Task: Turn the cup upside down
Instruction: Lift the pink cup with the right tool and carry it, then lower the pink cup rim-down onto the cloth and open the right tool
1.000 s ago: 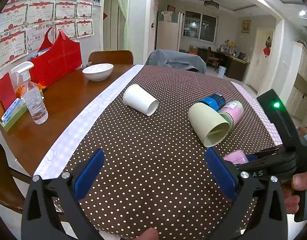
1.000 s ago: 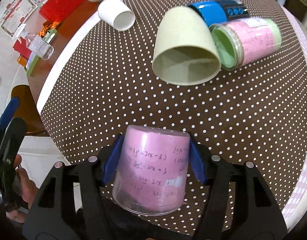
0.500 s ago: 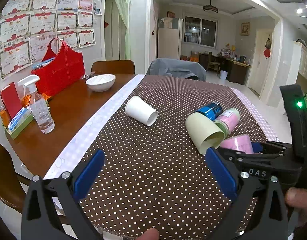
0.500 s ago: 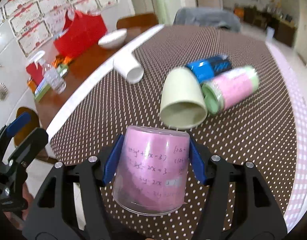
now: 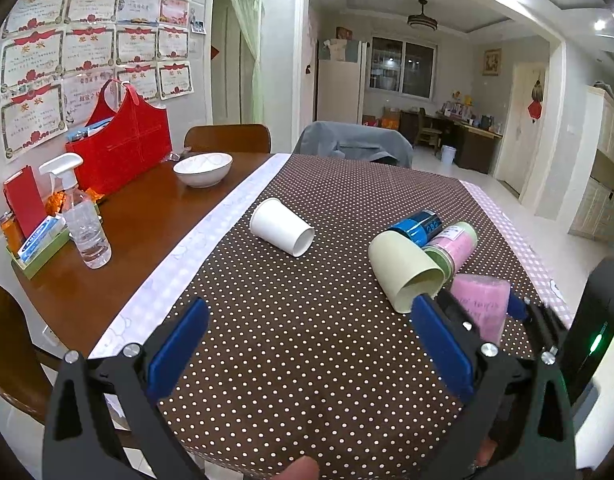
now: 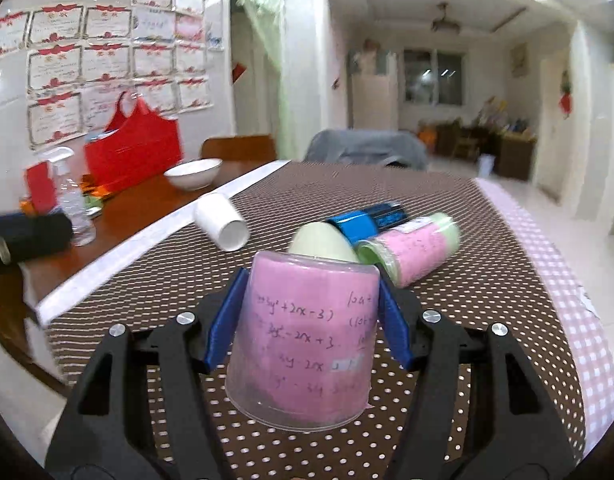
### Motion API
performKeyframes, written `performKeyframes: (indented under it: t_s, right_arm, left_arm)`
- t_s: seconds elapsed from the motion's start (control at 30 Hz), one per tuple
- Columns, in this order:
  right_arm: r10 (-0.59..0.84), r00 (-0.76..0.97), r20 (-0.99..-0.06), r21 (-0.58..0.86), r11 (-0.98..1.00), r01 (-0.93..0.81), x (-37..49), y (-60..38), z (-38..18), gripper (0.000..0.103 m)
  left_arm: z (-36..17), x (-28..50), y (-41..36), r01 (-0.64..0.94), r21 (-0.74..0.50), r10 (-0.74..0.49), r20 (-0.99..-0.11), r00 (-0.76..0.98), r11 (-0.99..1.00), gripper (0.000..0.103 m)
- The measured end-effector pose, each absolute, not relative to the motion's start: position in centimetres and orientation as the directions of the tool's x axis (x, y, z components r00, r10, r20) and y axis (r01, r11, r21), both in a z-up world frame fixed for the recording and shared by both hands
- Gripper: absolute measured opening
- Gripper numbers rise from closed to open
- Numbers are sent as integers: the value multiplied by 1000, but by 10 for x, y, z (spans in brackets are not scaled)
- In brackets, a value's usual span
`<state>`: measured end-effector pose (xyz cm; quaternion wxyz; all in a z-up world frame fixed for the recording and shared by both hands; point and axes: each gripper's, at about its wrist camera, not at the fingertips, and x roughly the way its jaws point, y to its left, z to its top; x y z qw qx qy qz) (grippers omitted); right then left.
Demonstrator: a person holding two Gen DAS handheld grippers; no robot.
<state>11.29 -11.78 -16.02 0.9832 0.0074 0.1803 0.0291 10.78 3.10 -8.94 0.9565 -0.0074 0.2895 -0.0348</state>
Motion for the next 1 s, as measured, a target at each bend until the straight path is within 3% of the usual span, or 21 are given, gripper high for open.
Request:
performKeyframes:
  t_s: [0.43, 0.67, 1.0]
  right_arm:
    - [-66, 921, -383, -48, 998, 51, 113, -95, -185, 62]
    - [-71, 899, -433, -70, 997, 45, 112, -92, -191, 62]
    - [-63, 906, -418, -87, 996, 29, 103, -88, -194, 62]
  left_arm:
    - [-93, 111, 37, 56, -57, -78, -559, 825, 997, 99]
    - [-93, 111, 37, 60, -57, -82, -556, 827, 997, 99]
    - [-93, 109, 33, 65, -53, -84, -553, 829, 996, 99]
